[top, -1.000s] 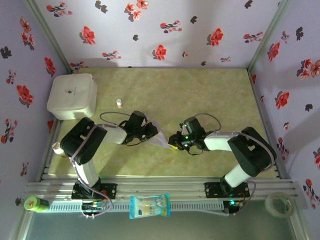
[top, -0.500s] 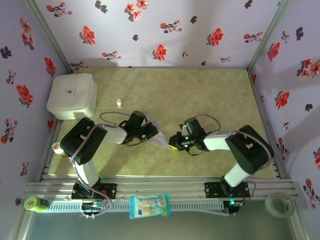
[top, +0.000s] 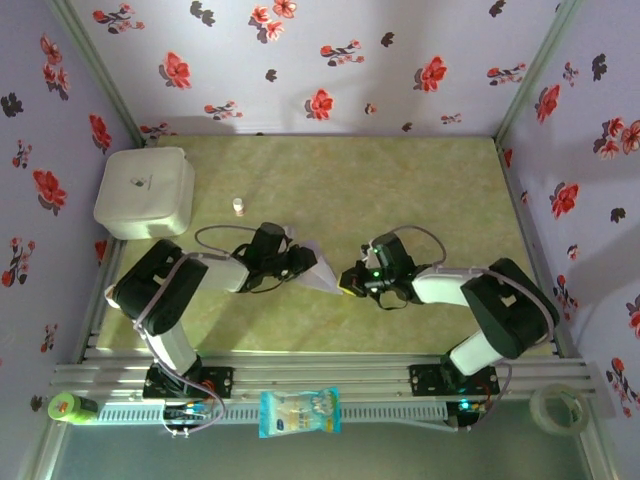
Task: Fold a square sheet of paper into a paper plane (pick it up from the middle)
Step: Turn over the paper at the center of the table.
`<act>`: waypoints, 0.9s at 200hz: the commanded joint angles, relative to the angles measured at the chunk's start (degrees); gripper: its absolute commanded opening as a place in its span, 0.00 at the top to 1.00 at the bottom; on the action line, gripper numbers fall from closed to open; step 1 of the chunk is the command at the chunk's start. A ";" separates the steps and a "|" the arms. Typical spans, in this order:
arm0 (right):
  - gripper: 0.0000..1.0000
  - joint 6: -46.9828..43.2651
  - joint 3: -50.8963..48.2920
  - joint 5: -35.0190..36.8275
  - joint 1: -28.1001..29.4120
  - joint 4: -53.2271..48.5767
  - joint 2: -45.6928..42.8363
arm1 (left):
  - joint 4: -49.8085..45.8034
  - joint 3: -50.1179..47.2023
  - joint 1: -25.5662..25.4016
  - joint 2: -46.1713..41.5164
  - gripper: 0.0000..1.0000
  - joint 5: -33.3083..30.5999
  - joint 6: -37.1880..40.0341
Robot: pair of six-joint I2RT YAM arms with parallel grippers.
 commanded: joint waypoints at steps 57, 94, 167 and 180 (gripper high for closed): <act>1.00 -18.80 5.54 18.18 -0.80 -22.95 -17.09 | -14.51 1.58 0.21 -21.94 0.70 -13.53 10.87; 1.00 -25.53 9.62 27.22 -0.54 -28.86 -21.68 | -20.23 1.17 0.34 -26.73 0.69 -16.93 13.61; 1.00 -36.96 15.99 43.19 0.17 -42.98 -24.69 | -32.54 2.82 3.38 -33.81 0.67 -22.20 21.73; 1.00 -37.45 16.59 44.48 0.32 -43.97 -24.67 | -32.76 2.41 4.67 -35.00 0.66 -22.04 22.47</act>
